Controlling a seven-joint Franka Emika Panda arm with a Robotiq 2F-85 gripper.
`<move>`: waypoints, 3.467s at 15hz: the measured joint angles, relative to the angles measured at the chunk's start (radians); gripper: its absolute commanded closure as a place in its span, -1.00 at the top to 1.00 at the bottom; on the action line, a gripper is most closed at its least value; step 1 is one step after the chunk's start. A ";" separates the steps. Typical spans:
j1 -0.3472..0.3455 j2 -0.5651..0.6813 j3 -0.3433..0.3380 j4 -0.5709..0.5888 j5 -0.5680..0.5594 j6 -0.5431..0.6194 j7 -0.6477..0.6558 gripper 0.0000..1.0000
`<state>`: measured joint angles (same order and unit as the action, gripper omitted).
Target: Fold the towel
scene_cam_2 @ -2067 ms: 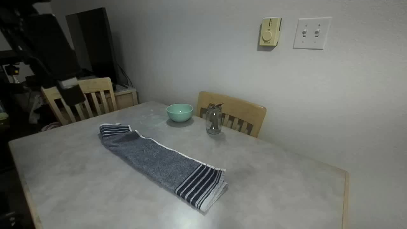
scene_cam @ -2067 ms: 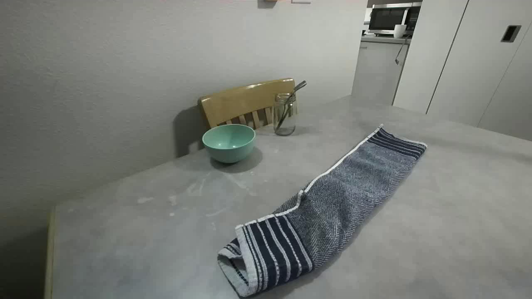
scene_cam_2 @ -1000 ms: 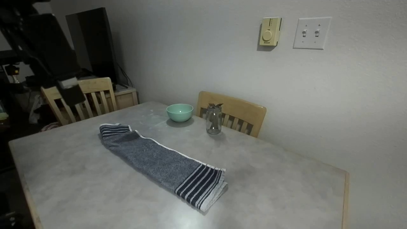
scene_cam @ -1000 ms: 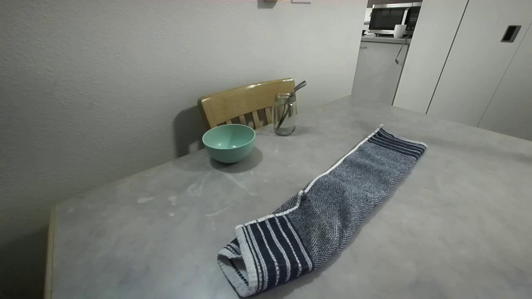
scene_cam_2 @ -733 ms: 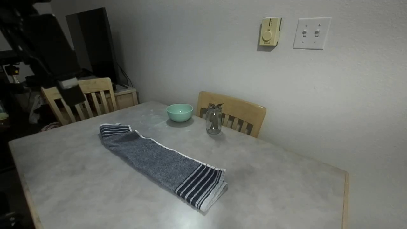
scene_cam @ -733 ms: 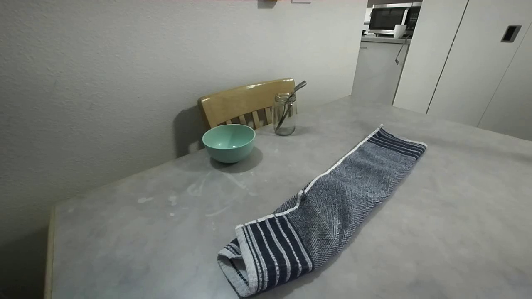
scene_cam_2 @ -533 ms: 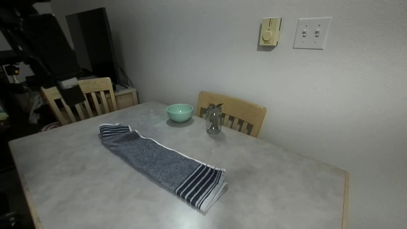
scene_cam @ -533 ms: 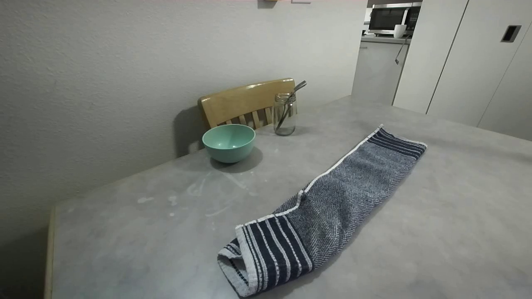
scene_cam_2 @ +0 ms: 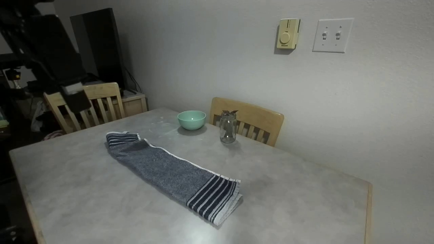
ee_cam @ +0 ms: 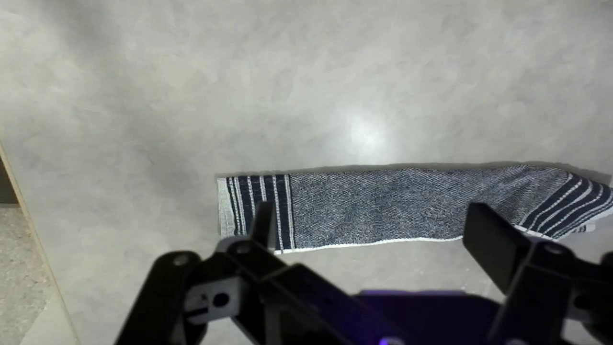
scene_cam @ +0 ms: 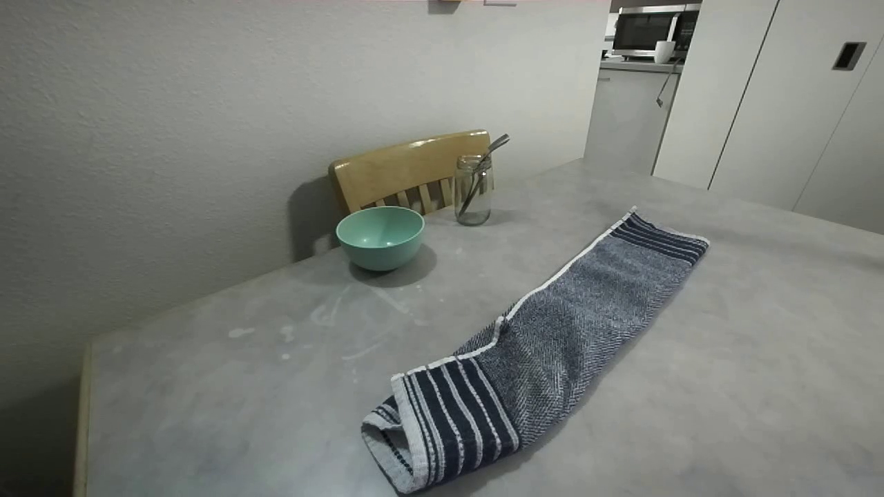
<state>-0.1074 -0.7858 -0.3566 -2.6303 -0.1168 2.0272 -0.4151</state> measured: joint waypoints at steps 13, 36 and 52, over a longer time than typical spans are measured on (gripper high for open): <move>-0.025 0.032 -0.034 0.002 -0.034 0.011 -0.010 1.00; 0.009 0.460 -0.101 0.105 -0.018 0.137 -0.122 1.00; -0.019 0.706 -0.002 0.232 0.035 0.181 -0.188 1.00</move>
<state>-0.1265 -0.0798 -0.3588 -2.3985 -0.0817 2.2082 -0.6033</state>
